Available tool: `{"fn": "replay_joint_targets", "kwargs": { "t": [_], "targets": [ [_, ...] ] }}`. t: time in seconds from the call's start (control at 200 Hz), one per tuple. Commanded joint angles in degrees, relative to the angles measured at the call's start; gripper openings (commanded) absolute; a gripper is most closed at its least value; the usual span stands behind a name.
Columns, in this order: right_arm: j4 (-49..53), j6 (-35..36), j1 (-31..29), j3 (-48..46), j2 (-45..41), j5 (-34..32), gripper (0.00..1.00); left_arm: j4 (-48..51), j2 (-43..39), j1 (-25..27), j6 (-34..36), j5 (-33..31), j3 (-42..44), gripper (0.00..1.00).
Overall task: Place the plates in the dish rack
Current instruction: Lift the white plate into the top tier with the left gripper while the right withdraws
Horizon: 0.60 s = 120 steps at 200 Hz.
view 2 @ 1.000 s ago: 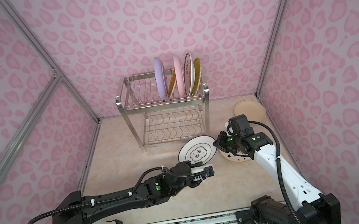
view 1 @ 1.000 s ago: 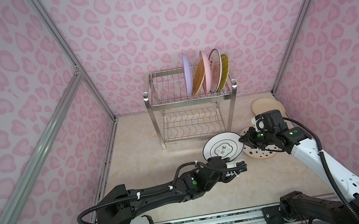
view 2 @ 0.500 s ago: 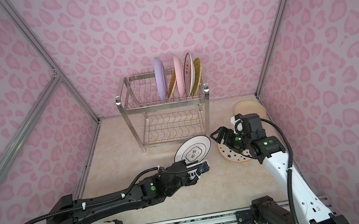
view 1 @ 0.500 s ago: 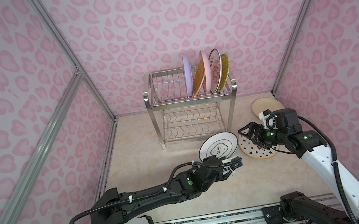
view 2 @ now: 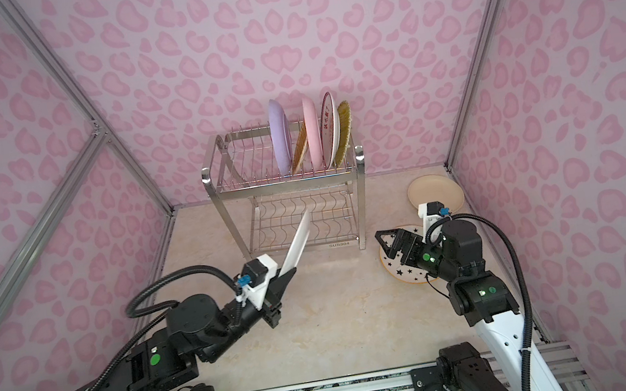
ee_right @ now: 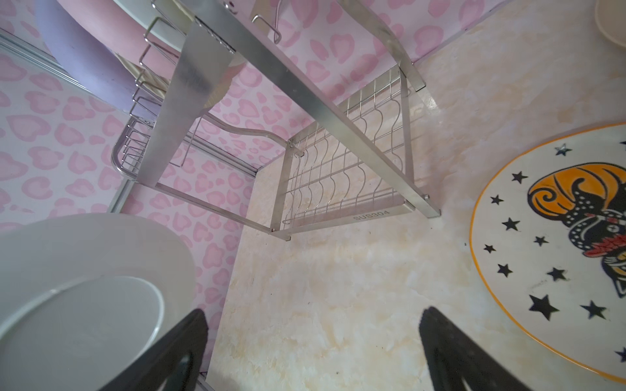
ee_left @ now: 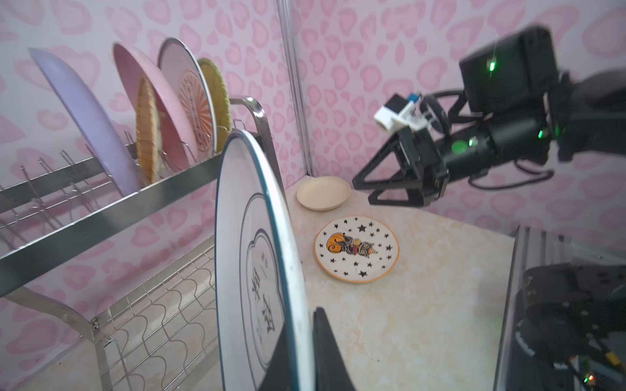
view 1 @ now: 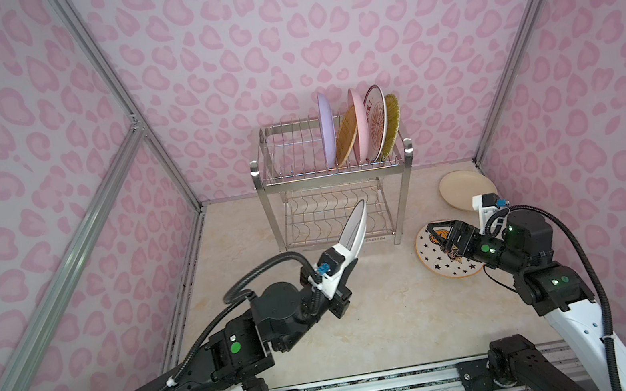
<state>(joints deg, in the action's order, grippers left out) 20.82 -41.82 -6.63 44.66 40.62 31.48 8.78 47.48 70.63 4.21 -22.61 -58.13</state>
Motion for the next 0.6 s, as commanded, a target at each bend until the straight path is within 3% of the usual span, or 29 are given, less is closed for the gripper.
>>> {"fn": "replay_joint_targets", "kwargs": {
  "t": [0.0, 0.165, 0.25, 0.41, 0.595],
  "targets": [
    [-10.73, -3.24, -0.02, -4.02, -1.31, -0.57, 0.97, 0.72, -3.32, 0.02, -5.75, -5.07, -4.15, 0.04],
    [-14.06, -4.22, -0.58, -7.33, 0.41, 2.33, 0.98, 3.47, -2.55, -1.57, -6.32, -8.69, -14.22, 0.04],
    [-14.63, -4.31, -0.96, -8.41, 0.51, 2.83, 0.97, 5.54, -0.05, -5.86, -8.32, -5.44, -20.46, 0.04],
    [-15.37, -4.39, -1.91, -9.71, -0.27, 2.81, 0.98, 10.41, 7.93, -22.82, -17.25, 13.05, -31.86, 0.04],
    [-15.06, -4.06, -3.05, -10.97, -1.31, 3.04, 0.97, 7.92, 18.9, -40.02, -25.42, 32.94, -41.18, 0.04]
  ]
}}
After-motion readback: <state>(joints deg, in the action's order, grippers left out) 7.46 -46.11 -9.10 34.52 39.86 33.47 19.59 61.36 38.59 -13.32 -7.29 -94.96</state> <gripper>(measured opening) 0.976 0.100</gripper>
